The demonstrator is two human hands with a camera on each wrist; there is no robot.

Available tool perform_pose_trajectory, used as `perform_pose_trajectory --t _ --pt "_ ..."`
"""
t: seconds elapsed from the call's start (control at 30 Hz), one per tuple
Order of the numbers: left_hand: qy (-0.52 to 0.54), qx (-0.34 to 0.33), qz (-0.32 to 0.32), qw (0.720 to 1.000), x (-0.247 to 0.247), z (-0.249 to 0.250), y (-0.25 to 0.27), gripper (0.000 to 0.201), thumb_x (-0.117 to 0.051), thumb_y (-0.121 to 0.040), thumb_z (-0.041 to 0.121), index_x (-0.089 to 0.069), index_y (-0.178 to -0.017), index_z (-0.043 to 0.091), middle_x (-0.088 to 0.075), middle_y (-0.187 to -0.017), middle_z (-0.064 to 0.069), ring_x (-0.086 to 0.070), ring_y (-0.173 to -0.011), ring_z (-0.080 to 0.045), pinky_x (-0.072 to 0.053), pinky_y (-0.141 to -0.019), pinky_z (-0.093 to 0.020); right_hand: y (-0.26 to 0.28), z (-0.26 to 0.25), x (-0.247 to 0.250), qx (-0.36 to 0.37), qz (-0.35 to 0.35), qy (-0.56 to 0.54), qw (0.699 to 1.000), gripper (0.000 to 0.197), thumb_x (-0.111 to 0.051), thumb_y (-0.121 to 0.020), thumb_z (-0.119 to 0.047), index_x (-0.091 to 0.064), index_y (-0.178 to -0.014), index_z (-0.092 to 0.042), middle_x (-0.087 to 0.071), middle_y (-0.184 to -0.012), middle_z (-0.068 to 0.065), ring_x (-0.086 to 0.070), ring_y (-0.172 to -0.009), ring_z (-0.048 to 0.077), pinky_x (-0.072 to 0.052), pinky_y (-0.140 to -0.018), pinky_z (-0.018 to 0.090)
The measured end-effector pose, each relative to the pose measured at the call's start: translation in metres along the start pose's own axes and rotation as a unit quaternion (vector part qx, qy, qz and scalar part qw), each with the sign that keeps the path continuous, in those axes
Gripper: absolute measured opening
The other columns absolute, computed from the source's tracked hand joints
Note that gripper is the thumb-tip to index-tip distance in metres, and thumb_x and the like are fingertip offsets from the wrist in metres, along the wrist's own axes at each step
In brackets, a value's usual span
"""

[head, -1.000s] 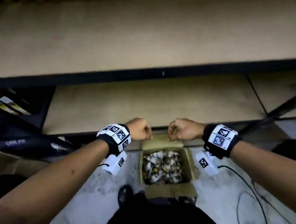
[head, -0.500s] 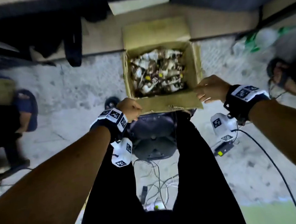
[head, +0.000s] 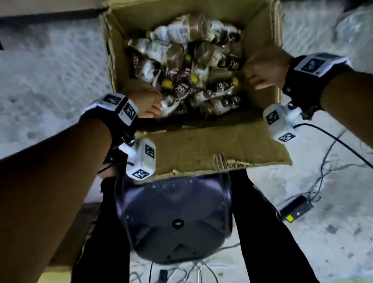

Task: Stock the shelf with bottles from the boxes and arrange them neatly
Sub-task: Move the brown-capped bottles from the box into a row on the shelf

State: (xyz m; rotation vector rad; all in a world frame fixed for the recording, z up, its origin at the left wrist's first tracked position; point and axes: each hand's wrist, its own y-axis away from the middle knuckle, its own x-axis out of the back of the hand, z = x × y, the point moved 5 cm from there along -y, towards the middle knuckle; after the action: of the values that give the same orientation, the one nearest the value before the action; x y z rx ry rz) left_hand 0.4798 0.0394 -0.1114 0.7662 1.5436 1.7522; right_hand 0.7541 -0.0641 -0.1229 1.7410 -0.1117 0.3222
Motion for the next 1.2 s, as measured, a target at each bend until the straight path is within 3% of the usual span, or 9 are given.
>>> perform_pose_trajectory --t 0.13,0.27,0.4,0.63,0.73,0.9,1.0,1.1,1.2 --pt "0.080 -0.007 0.027 0.996 0.002 0.028 -0.044 0.042 -0.037 -0.104 0.030 -0.040 -0.137 0.005 -0.049 -0.138 -0.016 -0.048 -0.129 -0.030 -0.041 -0.100 -0.034 -0.052 -0.026 -0.011 0.085 0.081 0.088 0.989 0.033 -0.069 -0.084 -0.021 -0.068 -0.115 -0.010 -0.068 -0.114 0.011 -0.065 -0.104 0.027 -0.055 -0.089 0.039" --pt "0.168 -0.029 0.092 0.981 0.011 0.036 -0.079 0.042 -0.047 -0.095 0.047 -0.050 -0.122 0.014 -0.061 -0.120 -0.014 -0.064 -0.093 -0.027 -0.054 -0.080 -0.035 -0.089 -0.037 -0.029 0.122 0.066 0.152 0.979 0.065 -0.071 -0.084 -0.014 -0.042 -0.142 -0.014 -0.051 -0.138 0.013 -0.051 -0.125 0.030 -0.043 -0.101 0.035" --pt "0.189 -0.031 0.114 0.975 0.021 0.045 -0.099 0.061 -0.047 -0.087 0.067 -0.050 -0.118 0.015 -0.066 -0.096 -0.009 -0.065 -0.078 -0.022 -0.055 -0.064 -0.034 -0.114 -0.032 -0.031 0.116 0.076 0.216 0.966 0.082 -0.081 -0.072 -0.031 -0.039 -0.141 -0.016 -0.052 -0.136 0.013 -0.052 -0.122 0.032 -0.047 -0.100 0.044" --pt "0.181 -0.006 0.122 0.976 0.020 0.045 -0.082 0.036 -0.056 -0.089 0.052 -0.051 -0.092 0.017 -0.064 -0.080 -0.006 -0.065 -0.079 -0.018 -0.053 -0.085 -0.034 -0.103 -0.034 -0.031 0.081 0.006 0.263 0.961 0.097 -0.075 -0.046 -0.066 -0.056 -0.132 -0.025 -0.064 -0.123 0.002 -0.063 -0.106 0.029 -0.054 -0.089 0.043" --pt "0.201 0.016 0.070 0.977 0.012 0.028 -0.058 0.033 -0.063 -0.086 0.045 -0.053 -0.086 0.014 -0.066 -0.084 -0.012 -0.068 -0.075 -0.025 -0.058 -0.080 -0.042 -0.063 -0.025 -0.038 0.004 0.014 0.192 0.981 0.061 -0.074 -0.062 -0.057 -0.055 -0.103 -0.016 -0.058 -0.099 0.007 -0.059 -0.084 0.026 -0.049 -0.061 0.030" --pt "0.185 0.050 0.012 0.981 -0.004 -0.009 -0.007 0.031 -0.064 -0.077 0.044 -0.068 -0.083 0.014 -0.070 -0.079 -0.015 -0.065 -0.094 -0.041 -0.042 -0.099 -0.061 0.006 0.002 -0.067 -0.035 -0.033 0.036 0.998 0.034 -0.067 -0.079 -0.048 -0.056 -0.081 -0.016 -0.057 -0.082 0.009 -0.055 -0.069 0.021 -0.047 -0.059 0.026" --pt "0.200 0.067 0.007 0.977 -0.017 -0.020 0.049 0.026 -0.051 -0.087 0.035 -0.053 -0.087 0.009 -0.063 -0.063 -0.015 -0.063 -0.064 -0.031 -0.055 -0.077 -0.045 0.040 0.019 -0.073 -0.045 -0.032 -0.039 0.998 0.032 -0.070 -0.077 -0.048 -0.066 -0.087 -0.018 -0.067 -0.103 0.011 -0.065 -0.094 0.030 -0.056 -0.084 0.040" --pt "0.248 0.029 0.028 0.968 -0.024 -0.035 0.086 0.014 -0.053 -0.089 0.011 -0.056 -0.084 -0.001 -0.055 -0.081 -0.011 -0.050 -0.064 -0.020 -0.053 -0.060 -0.021 0.096 0.030 -0.079 -0.074 -0.043 -0.143 0.986 0.026 -0.069 -0.087 -0.038 -0.067 -0.087 -0.011 -0.070 -0.081 0.006 -0.066 -0.069 0.017 -0.057 -0.062 0.028" --pt "0.265 0.037 0.008 0.963 -0.027 -0.047 0.126 0.016 -0.055 -0.086 0.024 -0.059 -0.087 0.009 -0.060 -0.073 -0.008 -0.056 -0.060 -0.022 -0.051 -0.070 -0.026 0.144 0.044 -0.083 -0.084 -0.089 -0.209 0.970 0.022 -0.058 -0.095 -0.034 -0.062 -0.096 -0.012 -0.067 -0.078 0.000 -0.062 -0.066 0.009 -0.052 -0.062 0.018"
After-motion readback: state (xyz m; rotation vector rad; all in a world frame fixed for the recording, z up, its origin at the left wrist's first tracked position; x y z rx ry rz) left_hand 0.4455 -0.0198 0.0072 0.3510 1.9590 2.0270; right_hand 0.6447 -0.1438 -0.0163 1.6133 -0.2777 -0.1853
